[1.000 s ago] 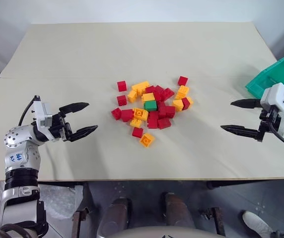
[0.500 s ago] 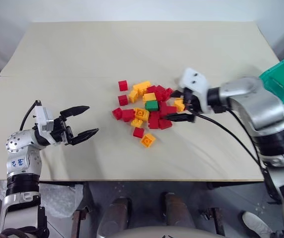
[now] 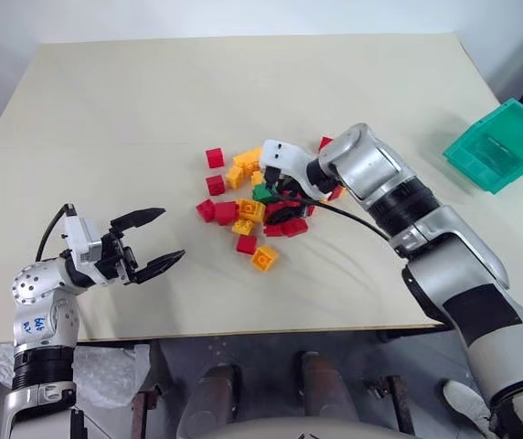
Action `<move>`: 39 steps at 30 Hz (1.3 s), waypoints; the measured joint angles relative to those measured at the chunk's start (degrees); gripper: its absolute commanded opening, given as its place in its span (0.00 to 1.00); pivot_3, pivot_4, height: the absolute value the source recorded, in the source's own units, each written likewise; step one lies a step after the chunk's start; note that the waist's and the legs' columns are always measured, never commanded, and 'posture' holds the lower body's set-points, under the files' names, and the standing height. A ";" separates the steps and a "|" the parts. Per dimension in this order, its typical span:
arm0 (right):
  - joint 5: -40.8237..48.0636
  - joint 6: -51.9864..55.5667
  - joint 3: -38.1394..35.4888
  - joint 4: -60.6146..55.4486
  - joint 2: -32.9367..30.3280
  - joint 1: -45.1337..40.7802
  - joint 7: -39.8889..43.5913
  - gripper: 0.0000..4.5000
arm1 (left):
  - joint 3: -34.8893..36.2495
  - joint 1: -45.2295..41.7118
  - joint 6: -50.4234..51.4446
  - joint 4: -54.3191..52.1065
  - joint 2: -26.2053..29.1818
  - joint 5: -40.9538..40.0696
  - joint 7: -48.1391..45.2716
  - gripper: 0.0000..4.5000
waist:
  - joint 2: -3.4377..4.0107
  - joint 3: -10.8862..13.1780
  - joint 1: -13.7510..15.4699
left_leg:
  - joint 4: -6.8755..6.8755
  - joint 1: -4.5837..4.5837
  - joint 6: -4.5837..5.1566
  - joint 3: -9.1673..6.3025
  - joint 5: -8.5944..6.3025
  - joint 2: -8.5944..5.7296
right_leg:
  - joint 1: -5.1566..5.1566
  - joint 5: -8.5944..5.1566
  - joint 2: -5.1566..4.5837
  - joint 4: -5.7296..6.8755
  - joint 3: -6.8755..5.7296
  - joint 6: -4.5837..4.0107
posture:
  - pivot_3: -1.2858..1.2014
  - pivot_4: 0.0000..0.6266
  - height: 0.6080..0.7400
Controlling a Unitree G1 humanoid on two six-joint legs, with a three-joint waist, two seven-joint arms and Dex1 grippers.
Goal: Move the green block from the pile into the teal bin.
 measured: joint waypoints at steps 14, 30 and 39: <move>-1.07 -3.19 -12.39 18.91 9.02 -4.90 -8.63 1.00 | 0.44 0.94 0.01 -1.10 -0.04 0.00 2.39 1.00 | 0.00 0.00 -0.98 | 0.13 -0.03 -0.05 -0.03 0.00 0.02 | -0.03 -0.01 0.00 0.20 0.02 -0.03 | 0.52 0.24 1.00; 5.34 8.44 -29.66 20.07 9.72 -3.49 -19.91 1.00 | -0.09 -1.04 0.01 -0.79 -0.35 0.01 3.10 1.00 | 0.02 0.00 -1.00 | 0.21 -0.04 -0.05 -0.03 -0.01 0.00 | 0.00 -0.01 -0.02 0.25 0.03 -0.03 | 0.52 0.24 1.00; 0.80 -3.59 -22.66 3.93 8.85 7.26 -19.70 1.00 | -0.26 -1.82 0.01 -0.50 -0.37 0.02 3.04 1.00 | 0.01 0.00 -1.11 | 0.33 -0.07 -0.05 -0.02 -0.01 0.00 | -0.04 0.00 0.01 0.32 0.06 -0.03 | 0.52 0.24 1.00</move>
